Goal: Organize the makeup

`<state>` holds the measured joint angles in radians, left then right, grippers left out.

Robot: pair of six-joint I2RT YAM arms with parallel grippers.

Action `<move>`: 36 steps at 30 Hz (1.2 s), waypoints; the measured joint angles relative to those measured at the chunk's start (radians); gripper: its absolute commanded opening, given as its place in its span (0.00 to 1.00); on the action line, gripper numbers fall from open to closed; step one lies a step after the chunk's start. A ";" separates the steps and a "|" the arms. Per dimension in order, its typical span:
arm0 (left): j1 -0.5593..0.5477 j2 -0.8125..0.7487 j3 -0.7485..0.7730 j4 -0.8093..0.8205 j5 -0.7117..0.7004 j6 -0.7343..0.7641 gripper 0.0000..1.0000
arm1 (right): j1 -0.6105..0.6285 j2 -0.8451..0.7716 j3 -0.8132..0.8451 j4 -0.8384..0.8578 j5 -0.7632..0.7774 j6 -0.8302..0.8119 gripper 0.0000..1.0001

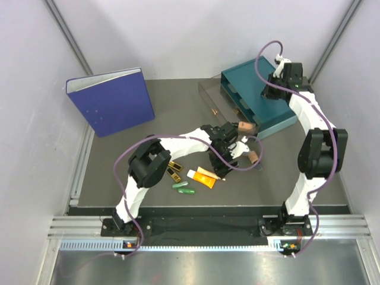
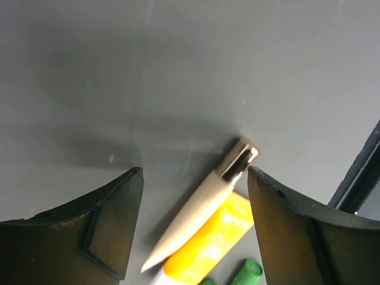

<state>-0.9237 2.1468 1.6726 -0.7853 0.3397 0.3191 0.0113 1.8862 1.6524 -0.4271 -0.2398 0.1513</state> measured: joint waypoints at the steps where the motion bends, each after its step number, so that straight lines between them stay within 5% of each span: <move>1: 0.000 -0.011 -0.010 0.001 -0.013 -0.006 0.76 | 0.000 -0.027 -0.039 0.017 0.009 0.000 0.00; 5: 0.003 -0.090 -0.058 0.025 -0.052 -0.040 0.78 | 0.000 -0.137 -0.150 0.003 0.026 -0.001 0.04; 13: 0.016 -0.225 -0.073 0.081 -0.168 -0.106 0.83 | 0.000 -0.303 -0.231 -0.133 0.045 -0.046 0.36; 24: 0.118 -0.266 -0.157 0.134 -0.228 -0.143 0.83 | 0.000 -0.595 -0.422 -0.289 0.146 -0.080 0.59; 30: 0.167 -0.275 -0.169 0.151 -0.222 -0.142 0.82 | 0.000 -0.544 -0.598 -0.350 0.230 -0.079 0.63; 36: 0.174 -0.288 -0.171 0.152 -0.206 -0.142 0.82 | -0.008 -0.402 -0.608 -0.319 0.373 -0.069 0.68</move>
<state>-0.7498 1.8591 1.5017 -0.6334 0.1341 0.1772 0.0036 1.4841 1.0443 -0.7456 0.1329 0.0826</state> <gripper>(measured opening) 0.821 0.659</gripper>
